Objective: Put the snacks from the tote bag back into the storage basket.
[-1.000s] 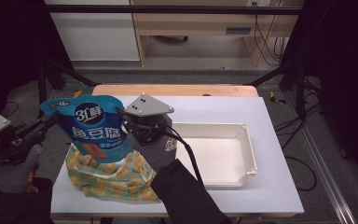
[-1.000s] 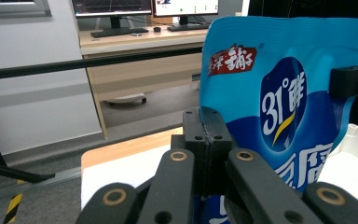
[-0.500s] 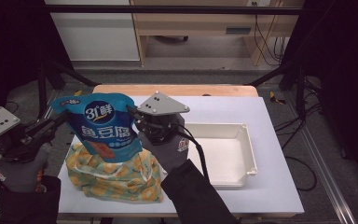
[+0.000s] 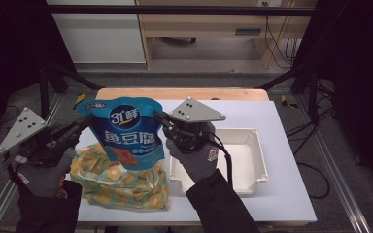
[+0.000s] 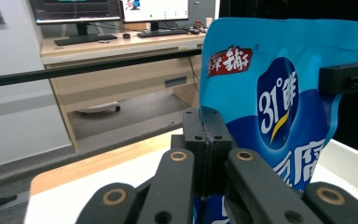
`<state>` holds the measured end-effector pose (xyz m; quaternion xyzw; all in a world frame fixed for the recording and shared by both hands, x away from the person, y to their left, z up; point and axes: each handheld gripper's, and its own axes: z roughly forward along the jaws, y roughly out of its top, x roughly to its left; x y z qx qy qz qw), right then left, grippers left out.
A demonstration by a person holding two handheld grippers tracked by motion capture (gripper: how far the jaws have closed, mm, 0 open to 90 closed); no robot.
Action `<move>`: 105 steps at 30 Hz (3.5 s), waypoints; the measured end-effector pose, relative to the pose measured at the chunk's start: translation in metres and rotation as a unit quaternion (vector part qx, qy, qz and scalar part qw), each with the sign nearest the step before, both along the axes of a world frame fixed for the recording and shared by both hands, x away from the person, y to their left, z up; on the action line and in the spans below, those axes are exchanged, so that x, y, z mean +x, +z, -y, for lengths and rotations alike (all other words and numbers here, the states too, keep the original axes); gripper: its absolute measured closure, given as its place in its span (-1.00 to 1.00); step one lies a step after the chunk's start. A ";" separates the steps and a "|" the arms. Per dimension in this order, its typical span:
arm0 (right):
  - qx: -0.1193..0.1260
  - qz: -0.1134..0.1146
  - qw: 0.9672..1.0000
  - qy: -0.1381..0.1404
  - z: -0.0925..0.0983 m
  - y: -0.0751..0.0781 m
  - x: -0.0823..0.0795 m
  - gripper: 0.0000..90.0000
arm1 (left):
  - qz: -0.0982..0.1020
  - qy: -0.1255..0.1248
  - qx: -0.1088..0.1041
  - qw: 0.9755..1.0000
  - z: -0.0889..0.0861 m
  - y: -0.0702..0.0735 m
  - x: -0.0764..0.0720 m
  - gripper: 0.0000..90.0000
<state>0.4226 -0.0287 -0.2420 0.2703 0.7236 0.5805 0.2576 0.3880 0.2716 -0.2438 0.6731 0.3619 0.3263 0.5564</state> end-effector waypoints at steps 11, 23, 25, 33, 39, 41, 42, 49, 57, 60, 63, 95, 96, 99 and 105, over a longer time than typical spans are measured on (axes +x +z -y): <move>-0.003 0.000 1.000 -0.020 0.031 0.001 -0.006 1.00 | 0.001 -0.021 0.001 1.000 0.028 0.000 0.005 1.00; -0.001 0.006 0.999 -0.040 0.061 0.005 -0.015 1.00 | 0.005 -0.045 0.000 0.999 0.056 0.004 0.009 1.00; -0.001 0.006 0.999 -0.044 0.066 0.005 -0.016 1.00 | 0.005 -0.049 0.001 0.999 0.061 0.005 0.009 1.00; 0.004 0.004 0.998 -0.056 0.088 0.003 -0.019 1.00 | 0.004 -0.065 0.004 0.998 0.082 0.005 0.012 1.00; 0.003 0.001 0.998 -0.068 0.104 0.000 -0.022 1.00 | 0.008 -0.080 0.005 0.997 0.098 0.001 0.017 1.00; 0.002 0.000 0.997 -0.072 0.109 -0.001 -0.023 1.00 | 0.007 -0.083 0.005 0.996 0.102 -0.001 0.019 1.00; 0.003 0.000 0.997 -0.074 0.112 -0.002 -0.023 1.00 | 0.006 -0.085 0.005 0.996 0.105 -0.002 0.019 1.00; 0.004 -0.003 0.996 -0.085 0.128 -0.007 -0.025 1.00 | -0.003 -0.099 0.005 0.995 0.120 -0.007 0.022 1.00; 0.002 -0.008 0.996 -0.089 0.139 -0.017 -0.025 1.00 | -0.007 -0.105 0.008 0.994 0.131 -0.016 0.026 1.00; 0.002 -0.010 0.996 -0.089 0.143 -0.020 -0.025 1.00 | -0.009 -0.108 0.009 0.994 0.134 -0.019 0.028 1.00; 0.004 -0.013 0.996 -0.093 0.146 -0.023 -0.025 1.00 | -0.009 -0.111 0.012 0.994 0.138 -0.021 0.028 1.00; -0.007 -0.043 0.994 -0.105 0.154 -0.057 -0.017 1.00 | -0.039 -0.120 0.034 0.991 0.146 -0.056 0.040 1.00; -0.007 -0.046 0.993 -0.104 0.153 -0.059 -0.017 1.00 | -0.041 -0.120 0.033 0.991 0.145 -0.057 0.040 1.00; -0.011 -0.051 0.993 -0.105 0.152 -0.063 -0.017 1.00 | -0.047 -0.119 0.037 0.991 0.145 -0.062 0.040 1.00; -0.016 -0.063 0.992 -0.108 0.152 -0.072 -0.017 1.00 | -0.056 -0.119 0.042 0.990 0.146 -0.072 0.039 1.00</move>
